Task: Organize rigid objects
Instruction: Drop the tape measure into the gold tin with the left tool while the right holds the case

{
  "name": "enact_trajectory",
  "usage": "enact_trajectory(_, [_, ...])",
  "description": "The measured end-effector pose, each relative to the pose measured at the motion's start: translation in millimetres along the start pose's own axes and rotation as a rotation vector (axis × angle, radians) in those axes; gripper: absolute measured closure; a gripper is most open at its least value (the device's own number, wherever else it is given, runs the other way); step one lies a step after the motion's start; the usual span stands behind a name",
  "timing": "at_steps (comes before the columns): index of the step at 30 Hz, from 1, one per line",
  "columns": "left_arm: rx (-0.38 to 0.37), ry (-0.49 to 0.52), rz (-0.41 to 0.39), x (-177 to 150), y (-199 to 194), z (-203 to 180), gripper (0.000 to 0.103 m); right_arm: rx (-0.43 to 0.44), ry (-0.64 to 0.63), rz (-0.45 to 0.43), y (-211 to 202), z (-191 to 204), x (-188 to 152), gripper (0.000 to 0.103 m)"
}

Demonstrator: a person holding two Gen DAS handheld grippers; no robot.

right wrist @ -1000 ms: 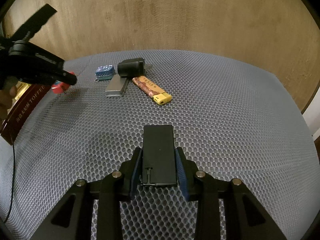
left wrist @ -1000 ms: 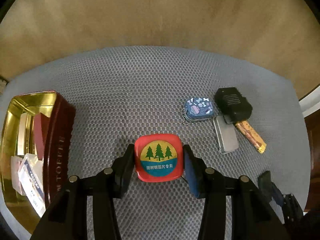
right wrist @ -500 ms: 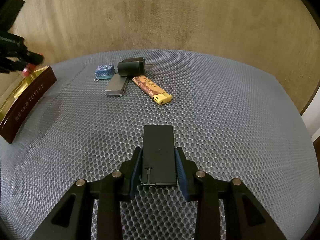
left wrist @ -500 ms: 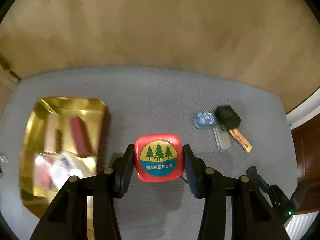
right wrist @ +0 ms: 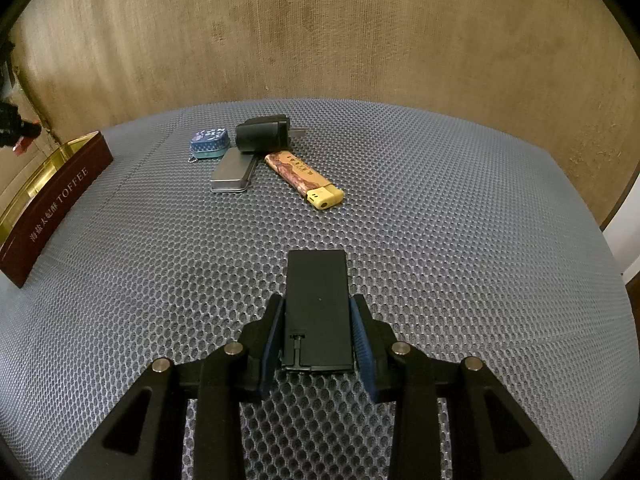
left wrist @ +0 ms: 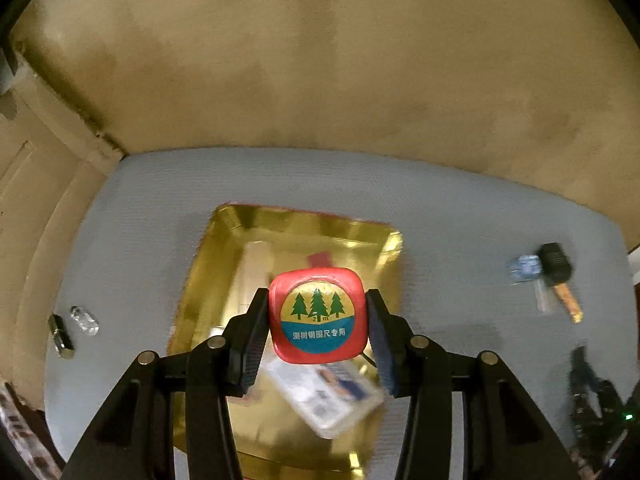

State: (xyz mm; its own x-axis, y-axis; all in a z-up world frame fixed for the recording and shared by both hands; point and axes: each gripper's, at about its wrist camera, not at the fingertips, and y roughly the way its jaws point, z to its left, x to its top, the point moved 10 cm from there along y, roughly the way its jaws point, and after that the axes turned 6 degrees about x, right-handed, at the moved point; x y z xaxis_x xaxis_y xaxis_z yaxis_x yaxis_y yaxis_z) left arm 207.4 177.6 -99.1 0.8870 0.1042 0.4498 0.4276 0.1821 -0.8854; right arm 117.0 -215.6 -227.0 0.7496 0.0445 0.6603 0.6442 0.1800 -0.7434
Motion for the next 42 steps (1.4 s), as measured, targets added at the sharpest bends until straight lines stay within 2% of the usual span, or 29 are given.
enact_trajectory(5, [0.045,-0.041,0.027,-4.7,37.2,18.3,0.060,-0.001,-0.001,0.000,-0.1,-0.1,0.1,0.069])
enact_trajectory(8, [0.046,-0.060,0.059,-8.7,52.5,27.1,0.060,0.000,0.000,0.000,-0.2,0.2,0.0,0.069])
enact_trajectory(12, [0.073,-0.058,0.063,-8.5,67.1,37.2,0.060,-0.001,-0.002,0.000,-0.3,0.1,-0.1,0.069])
enact_trajectory(22, [0.087,-0.059,0.111,-9.2,104.2,44.8,0.060,-0.001,-0.003,0.000,-0.8,0.3,0.4,0.069])
enact_trajectory(32, [0.065,-0.070,0.116,-8.3,113.2,48.4,0.059,-0.006,-0.008,0.000,0.2,0.7,0.0,0.069])
enact_trajectory(42, [0.034,-0.089,0.091,-4.3,102.8,50.0,0.056,-0.010,-0.012,0.001,0.4,1.1,0.0,0.069])
